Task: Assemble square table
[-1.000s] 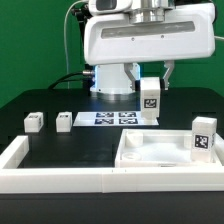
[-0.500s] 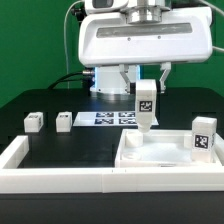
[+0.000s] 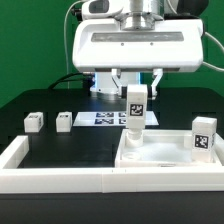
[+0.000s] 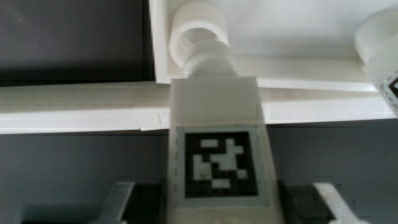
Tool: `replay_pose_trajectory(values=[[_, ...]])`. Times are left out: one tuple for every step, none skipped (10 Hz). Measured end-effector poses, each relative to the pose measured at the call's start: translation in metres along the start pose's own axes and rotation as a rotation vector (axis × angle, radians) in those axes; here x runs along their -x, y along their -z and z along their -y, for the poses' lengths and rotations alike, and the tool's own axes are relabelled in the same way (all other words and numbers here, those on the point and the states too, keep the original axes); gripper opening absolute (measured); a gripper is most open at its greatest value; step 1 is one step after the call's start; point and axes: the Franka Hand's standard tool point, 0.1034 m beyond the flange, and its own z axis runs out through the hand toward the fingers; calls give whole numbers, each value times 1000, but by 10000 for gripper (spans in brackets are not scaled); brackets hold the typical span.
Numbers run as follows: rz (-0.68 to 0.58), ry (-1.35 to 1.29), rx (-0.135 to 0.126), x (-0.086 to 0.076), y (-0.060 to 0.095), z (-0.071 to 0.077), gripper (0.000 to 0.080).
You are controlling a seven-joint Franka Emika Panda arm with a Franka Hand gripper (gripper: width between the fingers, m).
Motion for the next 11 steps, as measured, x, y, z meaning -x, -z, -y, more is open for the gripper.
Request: replay_pose_trajectory(values=[[0,5,4,0,-3,-2,290],[-3,8,9,-1,-8,-5,290],[-3,11,12,0,-12,-6,290],[0,13,12,1,-14,-5,290],[4,16,12,3,-17,-3,290],[6,18,13,3,-20,-3,290],[6,19,15,4,-22,-3,290],[-1,21,17,4,-24,-3,290],[-10,26,20,5,-27,-1,290],[-7,28,20,7,-30,-1,290],[-4,29,20,9,-31,0,290]])
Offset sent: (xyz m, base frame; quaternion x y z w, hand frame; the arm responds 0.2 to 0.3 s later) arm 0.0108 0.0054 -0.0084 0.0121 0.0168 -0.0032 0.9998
